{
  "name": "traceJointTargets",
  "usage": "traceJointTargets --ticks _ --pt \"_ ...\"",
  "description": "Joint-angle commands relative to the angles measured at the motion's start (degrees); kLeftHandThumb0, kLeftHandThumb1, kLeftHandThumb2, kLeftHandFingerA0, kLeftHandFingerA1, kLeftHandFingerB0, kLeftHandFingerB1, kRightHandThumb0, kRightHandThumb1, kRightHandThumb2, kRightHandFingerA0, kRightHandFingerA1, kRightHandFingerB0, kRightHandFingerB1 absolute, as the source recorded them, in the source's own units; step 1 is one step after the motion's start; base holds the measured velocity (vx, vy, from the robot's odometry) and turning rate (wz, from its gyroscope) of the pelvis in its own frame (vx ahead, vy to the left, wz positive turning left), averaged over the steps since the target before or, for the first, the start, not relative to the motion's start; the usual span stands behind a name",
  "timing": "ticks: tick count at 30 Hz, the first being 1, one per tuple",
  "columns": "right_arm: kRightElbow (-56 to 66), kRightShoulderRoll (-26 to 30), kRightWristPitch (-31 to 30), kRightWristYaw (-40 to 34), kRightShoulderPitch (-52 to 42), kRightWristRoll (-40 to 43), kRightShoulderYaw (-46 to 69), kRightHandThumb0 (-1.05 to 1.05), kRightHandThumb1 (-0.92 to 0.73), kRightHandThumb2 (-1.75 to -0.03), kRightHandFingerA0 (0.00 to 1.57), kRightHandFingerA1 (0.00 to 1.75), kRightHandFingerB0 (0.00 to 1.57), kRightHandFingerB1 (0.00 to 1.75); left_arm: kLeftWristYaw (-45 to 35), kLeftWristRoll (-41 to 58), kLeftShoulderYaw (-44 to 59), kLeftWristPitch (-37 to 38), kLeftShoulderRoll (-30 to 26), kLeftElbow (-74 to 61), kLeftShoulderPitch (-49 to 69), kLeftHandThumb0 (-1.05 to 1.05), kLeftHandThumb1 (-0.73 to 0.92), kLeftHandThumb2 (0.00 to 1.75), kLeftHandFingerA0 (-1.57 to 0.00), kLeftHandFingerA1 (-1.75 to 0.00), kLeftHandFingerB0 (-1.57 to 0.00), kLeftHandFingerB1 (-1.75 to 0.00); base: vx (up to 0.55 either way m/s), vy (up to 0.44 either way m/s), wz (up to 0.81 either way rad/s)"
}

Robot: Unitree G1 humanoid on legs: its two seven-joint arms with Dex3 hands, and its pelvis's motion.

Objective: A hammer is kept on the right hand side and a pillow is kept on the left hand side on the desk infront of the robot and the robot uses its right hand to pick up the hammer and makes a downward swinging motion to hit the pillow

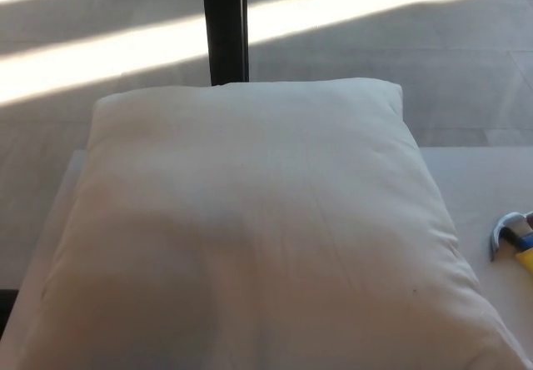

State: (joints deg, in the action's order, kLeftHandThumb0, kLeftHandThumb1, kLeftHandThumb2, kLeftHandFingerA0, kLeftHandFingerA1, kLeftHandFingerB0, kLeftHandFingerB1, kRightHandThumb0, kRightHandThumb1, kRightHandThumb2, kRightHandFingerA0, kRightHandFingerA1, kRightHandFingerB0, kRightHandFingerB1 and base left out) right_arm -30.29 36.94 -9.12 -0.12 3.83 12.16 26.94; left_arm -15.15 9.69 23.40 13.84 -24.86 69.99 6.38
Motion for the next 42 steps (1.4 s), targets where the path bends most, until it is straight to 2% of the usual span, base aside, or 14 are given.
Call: traceJointTargets --ticks 1,4,5,8,9,12,20,21,23,24,34,35,36,42 --pt "-21.0 -5.2 5.3 -21.9 -0.6 35.5 45.2 -0.44 -0.60 -0.96 0.20 0.56 0.31 0.61 0.1 0.2 0.4 1.2 -2.6 0.1 0.6 -0.53 0.73 0.62 -0.70 -0.64 -0.60 -0.54 0.00 0.000 0.00" --pt "-21.6 -6.6 4.4 -19.8 -2.5 31.3 42.7 -0.48 -0.60 -0.93 0.37 0.63 0.31 0.56 -0.4 0.8 0.9 0.8 -2.7 0.2 1.0 -0.53 0.72 0.62 -0.69 -0.60 -0.61 -0.53 0.00 0.000 0.00" --pt "-21.0 -7.9 3.7 -16.8 -3.7 30.0 41.3 -0.44 -0.80 -0.63 0.40 0.54 0.26 0.39 -0.1 1.2 1.2 -0.1 -2.6 -0.4 1.1 -0.53 0.71 0.62 -0.72 -0.60 -0.63 -0.52 0.00 0.000 0.00" --pt "-22.0 -8.8 1.8 -13.1 -4.9 25.9 38.0 -0.55 -0.79 -0.63 0.60 0.73 0.31 0.39 -0.1 2.7 2.5 -1.3 -2.3 -0.3 1.0 -0.54 0.70 0.61 -0.73 -0.59 -0.65 -0.52 0.00 0.000 0.00" --pt "-23.9 -9.5 2.7 -10.5 -4.8 24.2 36.0 -0.54 -0.75 -0.62 0.78 0.75 0.64 0.55 -0.4 3.4 3.2 -1.7 -2.3 -0.4 1.0 -0.52 0.71 0.62 -0.68 -0.58 -0.61 -0.52 0.00 0.000 0.00" --pt "-22.2 -12.2 1.6 -5.0 -6.1 21.1 33.3 -0.59 -0.61 -0.95 0.58 0.71 0.42 0.57 0.8 4.1 4.4 -2.6 -2.1 -0.2 0.9 -0.53 0.70 0.61 -0.72 -0.60 -0.64 -0.53 0.00 0.000 0.00" --pt "-22.6 -16.3 -0.1 -2.4 -6.5 18.6 32.1 -0.65 -0.61 -0.92 0.61 0.67 0.30 0.48 1.5 5.0 7.6 -5.9 -2.7 1.1 0.4 -0.51 0.73 0.62 -0.71 -0.64 -0.58 -0.55 0.00 0.000 0.00" --pt "-22.3 -16.5 -0.4 -1.6 -6.8 18.7 31.8 -0.59 -0.74 -0.62 0.65 0.56 0.33 0.34 1.0 6.5 9.0 -6.9 -2.5 1.1 0.1 -0.47 0.70 0.61 -0.69 -0.66 -0.57 -0.57 0.00 0.000 0.00" --pt "-19.9 -17.3 -1.6 -1.0 -8.1 18.6 30.6 -0.59 -0.75 -0.63 0.63 0.54 0.34 0.35 0.3 5.3 8.4 -6.1 -2.5 1.1 0.4 -0.49 0.72 0.61 -0.67 -0.64 -0.57 -0.56 0.00 0.000 0.00" --pt "-22.3 -16.7 -0.1 -0.6 -7.7 17.4 29.5 -0.64 -0.62 -0.92 0.64 0.66 0.34 0.49 0.4 5.4 8.5 -6.6 -2.6 1.1 0.4 -0.49 0.71 0.61 -0.68 -0.64 -0.60 -0.58 0.00 0.000 0.00" --pt "-24.6 -15.7 1.7 2.6 -8.0 16.6 24.6 -0.58 -0.61 -0.93 0.65 0.69 0.38 0.52 0.2 6.5 8.0 -7.2 -2.6 0.4 1.0 -0.49 0.71 0.61 -0.68 -0.65 -0.59 -0.58 0.00 0.000 0.00" --pt "-23.2 -15.9 1.4 2.7 -8.7 16.3 23.6 -0.60 -0.60 -0.92 0.67 0.68 0.38 0.52 0.4 5.4 7.0 -6.4 -2.7 0.2 1.2 -0.51 0.74 0.62 -0.68 -0.63 -0.56 -0.54 0.00 0.000 0.00" --pt "-22.6 -15.9 0.9 2.8 -8.9 16.4 23.1 -0.56 -0.74 -0.63 0.71 0.57 0.44 0.40 1.3 4.9 6.7 -6.9 -2.7 0.2 0.8 -0.51 0.73 0.62 -0.71 -0.62 -0.59 -0.53 0.00 0.000 0.00" --pt "-19.9 -16.4 -0.3 3.4 -10.3 17.5 21.6 -0.54 -0.73 -0.62 0.69 0.57 0.47 0.41 1.4 5.7 7.3 -6.9 -2.6 0.2 0.5 -0.48 0.72 0.61 -0.72 -0.64 -0.60 -0.56 0.00 0.000 0.00"
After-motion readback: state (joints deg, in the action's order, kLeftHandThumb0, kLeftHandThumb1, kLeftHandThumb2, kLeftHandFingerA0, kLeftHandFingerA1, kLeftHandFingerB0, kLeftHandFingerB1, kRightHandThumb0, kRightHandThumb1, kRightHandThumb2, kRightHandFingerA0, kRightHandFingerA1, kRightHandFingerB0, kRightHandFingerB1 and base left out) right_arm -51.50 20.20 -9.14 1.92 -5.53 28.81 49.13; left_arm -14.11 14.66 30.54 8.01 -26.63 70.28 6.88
